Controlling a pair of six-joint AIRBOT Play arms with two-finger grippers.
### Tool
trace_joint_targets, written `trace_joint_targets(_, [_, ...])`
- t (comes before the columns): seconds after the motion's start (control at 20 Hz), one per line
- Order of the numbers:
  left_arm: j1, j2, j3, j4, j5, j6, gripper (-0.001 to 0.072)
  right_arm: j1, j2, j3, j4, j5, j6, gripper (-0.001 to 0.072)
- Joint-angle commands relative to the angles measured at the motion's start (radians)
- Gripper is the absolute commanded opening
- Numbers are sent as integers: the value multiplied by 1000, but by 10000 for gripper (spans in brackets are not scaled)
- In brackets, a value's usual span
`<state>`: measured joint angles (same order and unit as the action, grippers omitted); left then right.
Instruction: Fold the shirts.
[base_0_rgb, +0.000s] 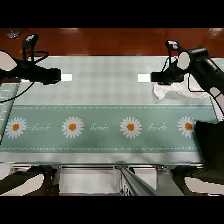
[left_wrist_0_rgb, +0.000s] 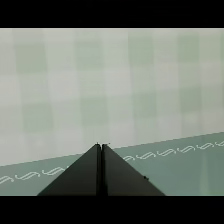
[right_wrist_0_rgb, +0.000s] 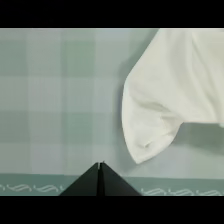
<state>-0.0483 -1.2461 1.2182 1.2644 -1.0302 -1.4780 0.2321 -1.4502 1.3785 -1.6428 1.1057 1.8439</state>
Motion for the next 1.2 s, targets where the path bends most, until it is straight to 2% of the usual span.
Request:
trace_joint_targets(0.0, [-1, -2, 0, 0, 97, 0, 17, -1, -2, 0, -92, -142, -4, 21])
trace_joint_targets(0.05, [-1, -7, 0, 1, 148, 0, 17, -1, -3, 0, -148, -201, 1, 22])
trace_joint_targets(0.1, [0, -12, 0, 1, 193, 0, 19, -1, -8, 0, -207, -270, 19, 120])
trace_joint_targets(0.15, [0, -18, 0, 1, 219, 0, 61, -2, -18, 0, -277, -342, 55, 558])
trace_joint_targets(0.2, [0, -27, 0, 0, 252, -1, 329, -8, -35, 0, -357, -417, 74, 630])
trace_joint_targets(0.25, [0, -38, 0, 0, 266, -6, 700, -33, -59, 0, -434, -472, 126, 630])
trace_joint_targets(0.35, [5, -57, 0, 1, 266, -4, 706, -140, -134, 39, -512, -449, 332, 629])
trace_joint_targets(0.4, [7, -63, 0, 1, 264, -4, 705, -206, -175, 69, -487, -400, 405, 629])
trace_joint_targets(0.45, [7, -66, 0, 1, 264, -4, 705, -276, -214, 96, -424, -355, 433, 627])
trace_joint_targets(0.65, [7, -72, 0, 1, 261, -4, 705, -459, -293, 118, -113, -234, 331, 610])
trace_joint_targets(0.75, [6, -72, 0, 0, 243, -5, 705, -499, -315, 118, -74, -121, 280, 601])
trace_joint_targets(0.8, [6, -72, 0, 0, 227, -5, 705, -511, -323, 118, -36, -78, 214, 487])
trace_joint_targets(0.85, [6, -72, 0, 0, 204, -5, 705, -518, -329, 118, 22, -54, 139, 313])
trace_joint_targets(0.9, [6, -72, 0, 0, 177, -4, 705, -523, -330, 119, 113, -42, 35, 93])
trace_joint_targets(0.95, [7, -71, 1, 2, 140, -4, 705, -524, -327, 126, 222, -46, -63, 21])
trace_joint_targets(1.05, [39, -58, 23, 5, 38, -4, 704, -523, -295, 183, 431, -61, -236, 20])
trace_joint_targets(1.15, [101, -10, 59, 5, -46, -4, 704, -505, -198, 254, 544, -138, -321, 19])
